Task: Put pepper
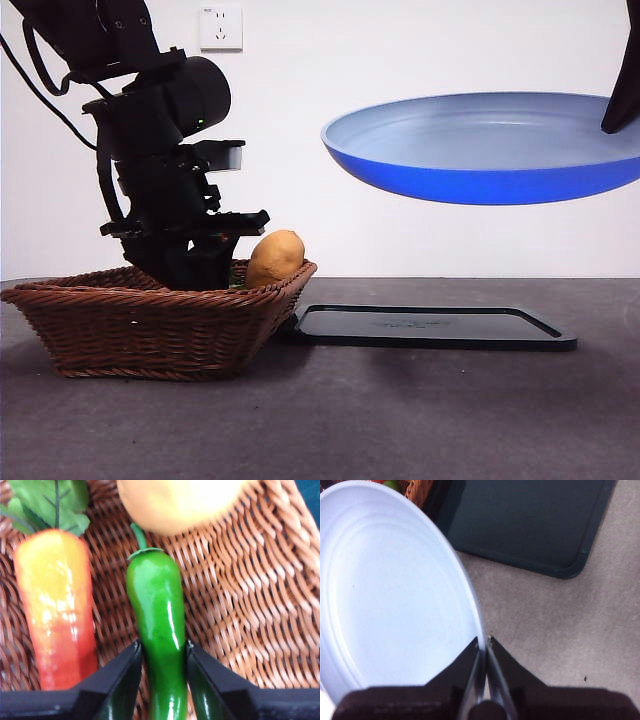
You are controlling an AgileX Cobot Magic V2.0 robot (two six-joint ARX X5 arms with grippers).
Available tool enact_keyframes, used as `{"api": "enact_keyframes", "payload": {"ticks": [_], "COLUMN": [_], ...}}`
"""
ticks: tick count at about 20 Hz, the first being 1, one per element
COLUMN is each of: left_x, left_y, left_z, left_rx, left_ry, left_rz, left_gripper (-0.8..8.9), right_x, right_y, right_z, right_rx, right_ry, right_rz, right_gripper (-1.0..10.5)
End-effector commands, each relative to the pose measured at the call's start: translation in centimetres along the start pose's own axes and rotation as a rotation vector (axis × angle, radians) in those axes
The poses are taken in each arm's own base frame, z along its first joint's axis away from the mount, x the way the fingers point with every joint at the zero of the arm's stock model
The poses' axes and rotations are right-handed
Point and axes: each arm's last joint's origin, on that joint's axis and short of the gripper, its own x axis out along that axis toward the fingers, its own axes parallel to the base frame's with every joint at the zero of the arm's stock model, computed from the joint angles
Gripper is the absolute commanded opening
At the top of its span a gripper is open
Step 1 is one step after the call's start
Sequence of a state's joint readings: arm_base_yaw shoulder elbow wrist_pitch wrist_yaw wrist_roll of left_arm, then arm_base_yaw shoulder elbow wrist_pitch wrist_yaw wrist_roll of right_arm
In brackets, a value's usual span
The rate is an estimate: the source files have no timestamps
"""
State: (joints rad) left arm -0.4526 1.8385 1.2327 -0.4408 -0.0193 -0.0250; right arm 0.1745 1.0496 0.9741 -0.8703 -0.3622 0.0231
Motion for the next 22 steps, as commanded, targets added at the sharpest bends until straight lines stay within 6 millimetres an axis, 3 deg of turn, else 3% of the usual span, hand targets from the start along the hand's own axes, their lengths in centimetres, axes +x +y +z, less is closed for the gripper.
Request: {"api": "enact_keyframes", "payload": {"ticks": [1, 4, 8, 11, 13, 17, 22], "left_x": [-0.7, -3.2, -8.8, -13.3, -15.3, -15.3, -11.4], "left_y": [-0.2, -0.2, -0.5, -1.2, -2.0, -5.4, -11.1], "left_z": [0.2, 0.4, 0.8, 0.8, 0.9, 1.4, 1.3], "left_rx": [0.0, 0.0, 0.006, 0.039, 0.069, 0.176, 0.29], "left_ry": [0.014, -0.009, -0.124, -0.248, -0.322, -0.376, -0.34], "left_rz": [-0.005, -0.018, -0.134, -0.353, -0.52, -0.65, -0.631], "left_gripper": [1.36, 1.36, 1.36, 1.36, 1.36, 1.36, 1.36], "right_x": [-0.2, 0.1, 1.5, 3.4, 4.7, 7.1, 7.5], "right_y": [0.1, 0.0, -0.5, -1.2, -1.7, -2.3, -2.4], "right_z": [0.5, 0.5, 1.0, 1.4, 1.7, 1.9, 2.0], "right_rx": [0.004, 0.008, 0.021, 0.051, 0.07, 0.116, 0.135], "right_ry": [-0.022, -0.011, 0.023, 0.074, 0.108, 0.17, 0.168], "right_rz": [0.004, 0.003, 0.003, 0.004, 0.003, 0.08, 0.106], "right_gripper": [0.1, 0.1, 0.1, 0.1, 0.1, 0.1, 0.1]}}
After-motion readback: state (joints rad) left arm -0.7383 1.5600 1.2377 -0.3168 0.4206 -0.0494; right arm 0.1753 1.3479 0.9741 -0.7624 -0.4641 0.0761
